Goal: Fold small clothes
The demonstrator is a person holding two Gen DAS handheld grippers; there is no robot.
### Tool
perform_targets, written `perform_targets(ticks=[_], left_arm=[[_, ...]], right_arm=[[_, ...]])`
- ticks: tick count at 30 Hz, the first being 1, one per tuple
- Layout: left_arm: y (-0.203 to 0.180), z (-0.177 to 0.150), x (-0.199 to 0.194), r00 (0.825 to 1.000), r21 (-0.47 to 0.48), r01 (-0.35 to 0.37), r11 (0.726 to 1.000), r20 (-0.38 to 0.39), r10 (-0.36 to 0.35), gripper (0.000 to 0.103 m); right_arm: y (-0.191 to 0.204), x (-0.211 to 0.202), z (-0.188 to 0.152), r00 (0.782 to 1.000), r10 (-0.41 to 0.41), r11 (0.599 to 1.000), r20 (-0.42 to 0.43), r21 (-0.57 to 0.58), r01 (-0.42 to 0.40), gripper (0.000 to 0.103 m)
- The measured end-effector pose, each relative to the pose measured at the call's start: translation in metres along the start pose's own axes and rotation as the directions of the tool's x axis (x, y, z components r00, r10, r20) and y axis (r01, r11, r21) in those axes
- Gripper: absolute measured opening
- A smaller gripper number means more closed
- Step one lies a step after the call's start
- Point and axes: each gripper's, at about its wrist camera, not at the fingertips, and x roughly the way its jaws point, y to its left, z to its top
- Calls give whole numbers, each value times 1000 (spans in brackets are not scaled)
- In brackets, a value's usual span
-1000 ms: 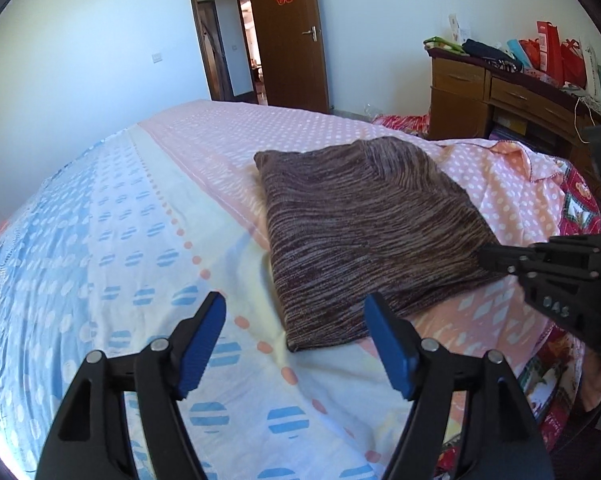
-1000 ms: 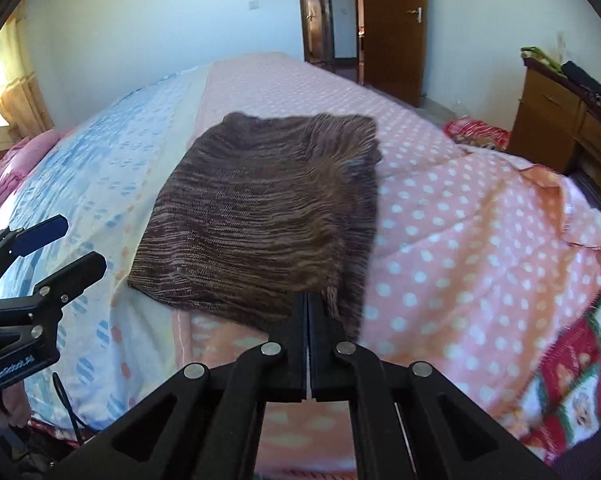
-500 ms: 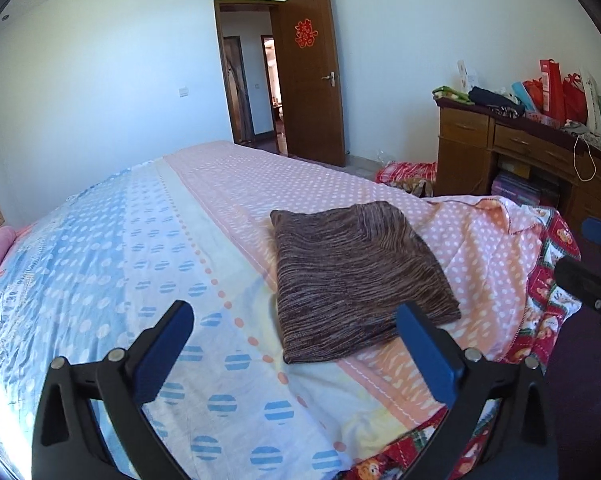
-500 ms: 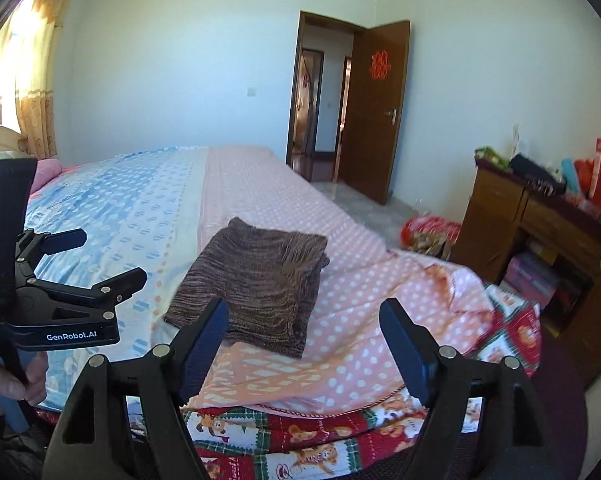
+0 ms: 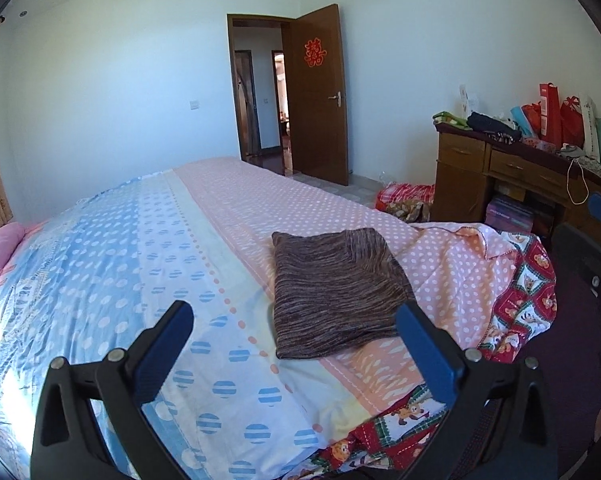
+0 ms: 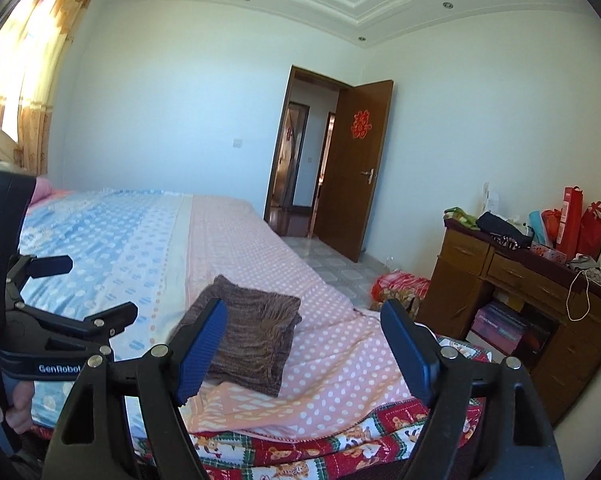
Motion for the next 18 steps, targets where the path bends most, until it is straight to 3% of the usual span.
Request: perform_targets(ticks=[7,12,18], left_arm=[[-5,8,-26,993,7,-53,999,108,52,103],[-9,8,-39,971,14,-153,988,190,147,103],[-9,11,-44,977,2,-114,993,180,112,103]], right_arm=[[-5,-4,5,998,13,997,59,69,-17,84],[-2,-7,4,997,-7,999,77,50,3,85],[3,-8,3,997,10,999,79,40,-13,85]])
